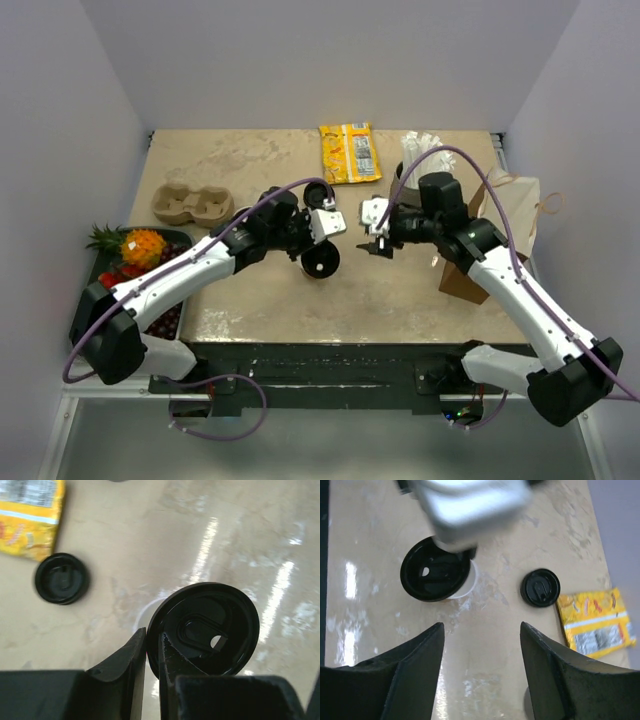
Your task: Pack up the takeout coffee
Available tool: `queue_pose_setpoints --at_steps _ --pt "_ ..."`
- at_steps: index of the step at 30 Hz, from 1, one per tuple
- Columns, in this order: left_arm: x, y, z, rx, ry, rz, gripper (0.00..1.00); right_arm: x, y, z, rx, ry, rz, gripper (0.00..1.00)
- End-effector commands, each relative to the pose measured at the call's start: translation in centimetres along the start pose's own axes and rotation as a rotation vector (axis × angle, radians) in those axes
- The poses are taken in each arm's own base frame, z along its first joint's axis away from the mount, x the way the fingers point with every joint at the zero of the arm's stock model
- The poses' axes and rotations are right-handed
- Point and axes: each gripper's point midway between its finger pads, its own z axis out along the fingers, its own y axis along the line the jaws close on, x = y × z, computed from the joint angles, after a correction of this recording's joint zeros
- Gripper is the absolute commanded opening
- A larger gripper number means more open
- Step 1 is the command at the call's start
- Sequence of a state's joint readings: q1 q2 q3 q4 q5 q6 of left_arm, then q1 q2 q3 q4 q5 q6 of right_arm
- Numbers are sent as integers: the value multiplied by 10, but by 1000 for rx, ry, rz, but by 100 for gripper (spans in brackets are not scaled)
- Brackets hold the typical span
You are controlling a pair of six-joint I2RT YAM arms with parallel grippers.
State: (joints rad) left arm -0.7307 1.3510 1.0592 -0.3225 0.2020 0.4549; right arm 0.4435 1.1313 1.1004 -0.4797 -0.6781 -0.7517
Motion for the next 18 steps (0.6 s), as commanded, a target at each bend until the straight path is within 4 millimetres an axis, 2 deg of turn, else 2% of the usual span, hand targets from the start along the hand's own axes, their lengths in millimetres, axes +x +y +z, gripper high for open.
queue_pose_setpoints --at_steps 1,2,4,5,8,12,18 --pt "-5 -38 -3 228 0 -51 2 -18 28 1 -192 -9 -450 62" --pt "-9 -39 -3 243 -9 -44 2 -13 44 4 -278 3 -547 61" --pt "-9 -39 -3 254 -4 -47 1 -10 55 5 -344 20 -655 60" --pt "-10 -39 -2 268 -6 -49 0 -7 69 5 -411 14 -754 60" --pt "-7 -41 2 309 24 -70 0 -1 85 3 -496 6 -885 59" --pt "-4 -43 5 363 36 -120 0 6 102 -1 -585 -16 -936 57" --pt "-9 -47 8 415 33 -121 0 -1 115 16 -598 -62 -942 54"
